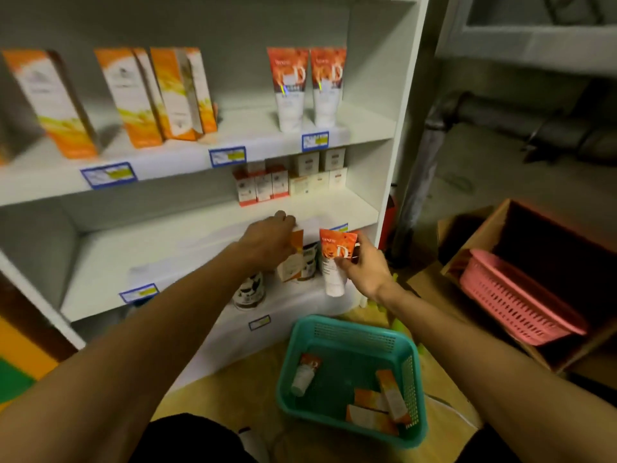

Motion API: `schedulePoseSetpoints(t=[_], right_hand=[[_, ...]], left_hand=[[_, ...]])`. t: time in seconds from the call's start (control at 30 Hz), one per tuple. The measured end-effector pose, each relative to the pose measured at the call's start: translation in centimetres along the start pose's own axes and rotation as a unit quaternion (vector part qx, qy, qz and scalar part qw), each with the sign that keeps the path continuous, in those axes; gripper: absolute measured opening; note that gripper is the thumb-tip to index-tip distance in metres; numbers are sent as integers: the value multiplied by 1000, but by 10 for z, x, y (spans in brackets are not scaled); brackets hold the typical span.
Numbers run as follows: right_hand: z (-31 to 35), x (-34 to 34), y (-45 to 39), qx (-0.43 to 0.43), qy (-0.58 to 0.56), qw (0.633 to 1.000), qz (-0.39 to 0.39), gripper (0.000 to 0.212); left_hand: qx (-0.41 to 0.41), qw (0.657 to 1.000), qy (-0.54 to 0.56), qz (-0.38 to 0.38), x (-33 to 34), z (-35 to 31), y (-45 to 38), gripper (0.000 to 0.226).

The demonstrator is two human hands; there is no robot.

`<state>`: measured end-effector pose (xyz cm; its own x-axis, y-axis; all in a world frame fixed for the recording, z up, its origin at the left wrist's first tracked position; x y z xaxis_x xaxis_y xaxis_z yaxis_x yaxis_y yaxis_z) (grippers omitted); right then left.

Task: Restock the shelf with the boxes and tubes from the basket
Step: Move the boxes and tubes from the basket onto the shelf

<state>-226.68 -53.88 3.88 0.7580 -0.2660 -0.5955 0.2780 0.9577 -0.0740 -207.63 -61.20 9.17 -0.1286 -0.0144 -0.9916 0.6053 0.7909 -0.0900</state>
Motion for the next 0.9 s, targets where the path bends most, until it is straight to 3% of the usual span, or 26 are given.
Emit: schedulePoseSetpoints(t=[0.17,0.27,0.4,0.67,0.9], right_hand=[[60,-7,7,-29,-34,999,1,47],[107,-17,8,-80,-31,996,-19,64],[165,-32,6,-150,-12,988,-21,81],[261,-31,-13,-244,8,969,-46,73],[312,-6,-43,-254,-23,966,-46,70]], left_hand=[[-12,998,-45,-47,-74,16,21,64],[-18,995,-56,-78,-111,22,33,74],[-27,991,-69,-107,-149,28,46,70],[-62,978,-129,-150,-221,65,65,68],[-98,976,-100,-166,-255,119,64,65]])
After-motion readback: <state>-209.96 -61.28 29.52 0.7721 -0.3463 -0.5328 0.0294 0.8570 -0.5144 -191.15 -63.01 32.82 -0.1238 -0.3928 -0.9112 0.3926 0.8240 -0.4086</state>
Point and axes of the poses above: each hand's wrist, its own y-axis away from the middle knuckle, its own x-axis out of the palm, z = x × y, the point moved 5 cm from there along -y, towards the middle knuckle, and after that the axes turned 6 degrees about x, right-handed, at the moved point
